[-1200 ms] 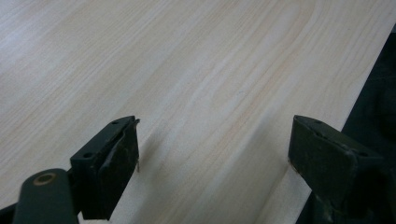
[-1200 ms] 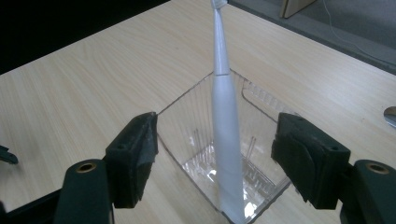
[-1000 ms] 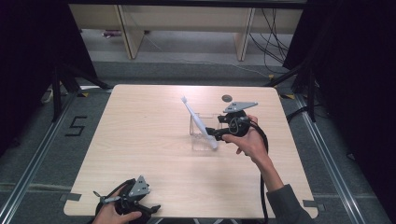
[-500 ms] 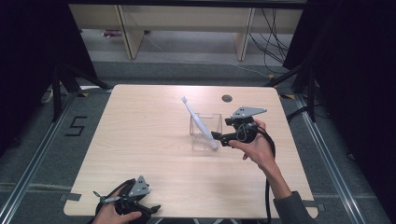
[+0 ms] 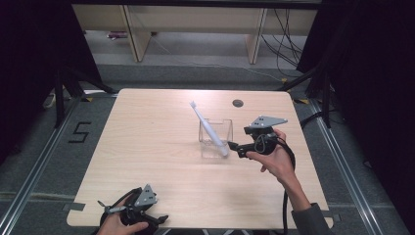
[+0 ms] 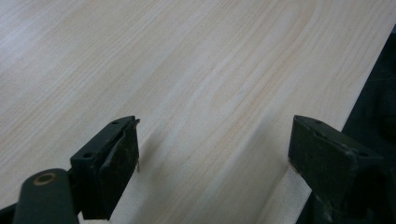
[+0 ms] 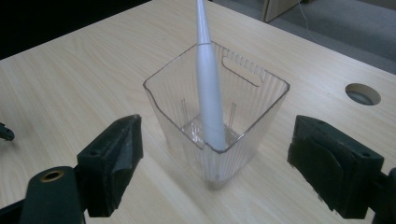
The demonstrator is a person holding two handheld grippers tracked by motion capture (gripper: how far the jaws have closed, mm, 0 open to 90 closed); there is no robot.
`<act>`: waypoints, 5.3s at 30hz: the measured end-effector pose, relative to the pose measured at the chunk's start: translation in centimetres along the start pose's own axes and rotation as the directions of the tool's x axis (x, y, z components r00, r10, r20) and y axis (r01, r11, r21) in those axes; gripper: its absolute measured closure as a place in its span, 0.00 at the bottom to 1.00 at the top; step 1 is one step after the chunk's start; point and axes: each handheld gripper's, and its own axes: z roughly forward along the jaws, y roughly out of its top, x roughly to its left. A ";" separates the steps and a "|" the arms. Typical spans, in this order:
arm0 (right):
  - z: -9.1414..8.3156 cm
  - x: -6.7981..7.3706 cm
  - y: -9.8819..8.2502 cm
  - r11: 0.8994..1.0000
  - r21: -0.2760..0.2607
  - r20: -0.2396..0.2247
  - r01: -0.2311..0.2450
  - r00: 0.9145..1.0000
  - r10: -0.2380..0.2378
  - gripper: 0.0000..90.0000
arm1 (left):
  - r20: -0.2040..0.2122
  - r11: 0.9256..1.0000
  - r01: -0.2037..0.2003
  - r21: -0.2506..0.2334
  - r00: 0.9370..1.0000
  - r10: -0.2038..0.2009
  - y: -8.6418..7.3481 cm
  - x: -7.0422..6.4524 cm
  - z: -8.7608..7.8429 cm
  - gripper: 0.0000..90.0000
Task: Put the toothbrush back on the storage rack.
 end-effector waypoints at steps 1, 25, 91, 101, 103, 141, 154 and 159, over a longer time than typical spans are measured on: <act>-0.1 -0.1 0.0 1.000 -0.002 0.006 0.020 1.000 -0.020 0.20 | 0.001 1.000 0.000 0.002 1.000 0.000 0.0 0.0 0.0 0.17; -0.8 1.0 -2.0 0.999 0.019 -0.005 0.027 1.000 -0.027 0.20 | 0.001 1.000 -0.001 0.000 1.000 0.001 0.0 0.0 -0.2 0.17; -1.1 2.5 -8.5 0.996 0.084 -0.032 -0.008 0.999 0.011 0.18 | 0.004 1.000 -0.005 0.005 1.000 0.005 0.1 0.0 -0.2 0.17; -1.2 2.8 -10.0 0.992 0.123 -0.057 -0.035 0.997 0.042 0.18 | -0.002 1.000 -0.003 -0.001 1.000 0.003 0.1 0.0 -0.2 0.17; -1.2 2.8 -10.3 0.992 0.125 -0.056 -0.028 0.998 0.035 0.18 | -0.002 1.000 -0.005 0.002 1.000 0.005 0.1 0.0 -0.2 0.17; -3.2 4.0 -13.1 0.988 0.157 -0.054 0.003 0.999 0.006 0.18 | 0.001 1.000 -0.007 0.001 1.000 0.007 0.1 0.0 -0.2 0.17; -3.2 4.5 -14.2 0.980 0.195 -0.056 0.026 0.998 -0.016 0.18 | -0.005 1.000 -0.002 -0.006 1.000 0.002 0.1 -0.1 -0.2 0.17; -3.9 4.5 -14.7 0.978 0.205 -0.063 0.034 0.998 -0.022 0.18 | -0.004 1.000 -0.002 -0.009 1.000 0.002 0.1 -0.1 -0.3 0.17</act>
